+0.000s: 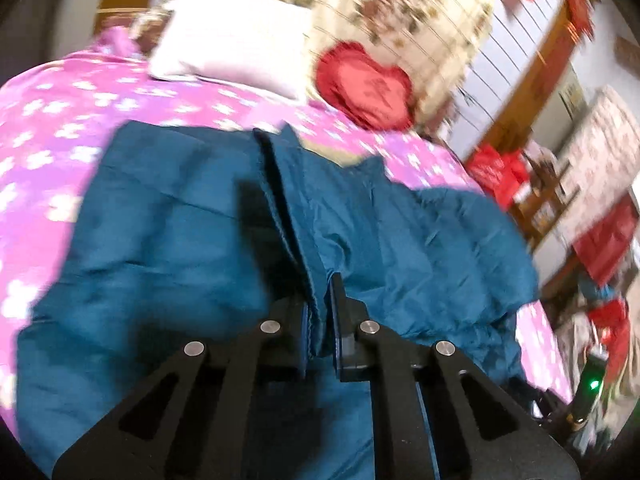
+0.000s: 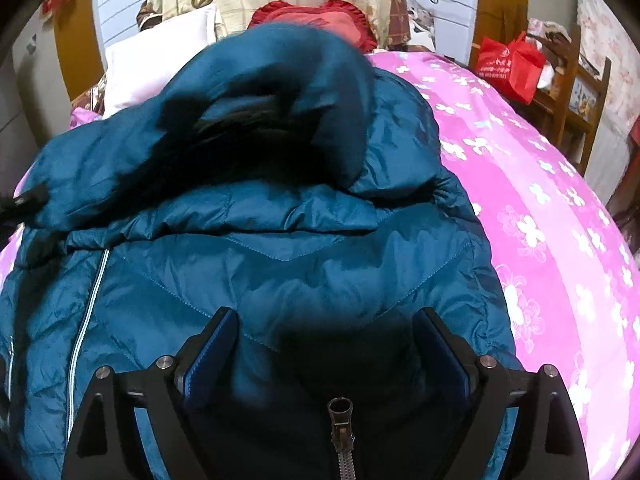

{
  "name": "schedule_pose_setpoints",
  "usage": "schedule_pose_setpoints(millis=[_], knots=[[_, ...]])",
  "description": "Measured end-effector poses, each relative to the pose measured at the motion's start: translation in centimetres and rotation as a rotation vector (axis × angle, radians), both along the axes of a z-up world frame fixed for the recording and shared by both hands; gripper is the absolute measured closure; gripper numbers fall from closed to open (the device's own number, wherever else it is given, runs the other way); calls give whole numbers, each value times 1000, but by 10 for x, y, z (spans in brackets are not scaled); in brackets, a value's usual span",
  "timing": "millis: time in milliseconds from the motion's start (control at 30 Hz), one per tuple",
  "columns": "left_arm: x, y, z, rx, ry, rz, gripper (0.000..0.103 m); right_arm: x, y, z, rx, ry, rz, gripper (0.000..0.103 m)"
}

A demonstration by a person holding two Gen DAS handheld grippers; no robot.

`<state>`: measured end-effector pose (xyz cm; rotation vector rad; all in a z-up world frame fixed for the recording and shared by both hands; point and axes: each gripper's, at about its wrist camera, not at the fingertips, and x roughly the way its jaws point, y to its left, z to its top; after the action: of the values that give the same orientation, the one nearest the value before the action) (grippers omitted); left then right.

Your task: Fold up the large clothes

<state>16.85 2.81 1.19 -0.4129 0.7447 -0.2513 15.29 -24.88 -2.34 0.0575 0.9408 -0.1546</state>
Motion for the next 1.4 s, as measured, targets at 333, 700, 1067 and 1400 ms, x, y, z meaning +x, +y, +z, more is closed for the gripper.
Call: schedule_pose_setpoints(millis=[333,700,1067,1400], knots=[[17,65,-26,-13,200,177,82,2,0,-10,15,45,9,2],[-19,43,31,141,-116,281,55,-26,-54,49,79,-285,-167,6],[35,0,-43,410,150,183,54,45,-54,77,78,-319,-162,21],[25,10,-29,353,124,244,54,111,-39,-5,194,-59,-41,1]])
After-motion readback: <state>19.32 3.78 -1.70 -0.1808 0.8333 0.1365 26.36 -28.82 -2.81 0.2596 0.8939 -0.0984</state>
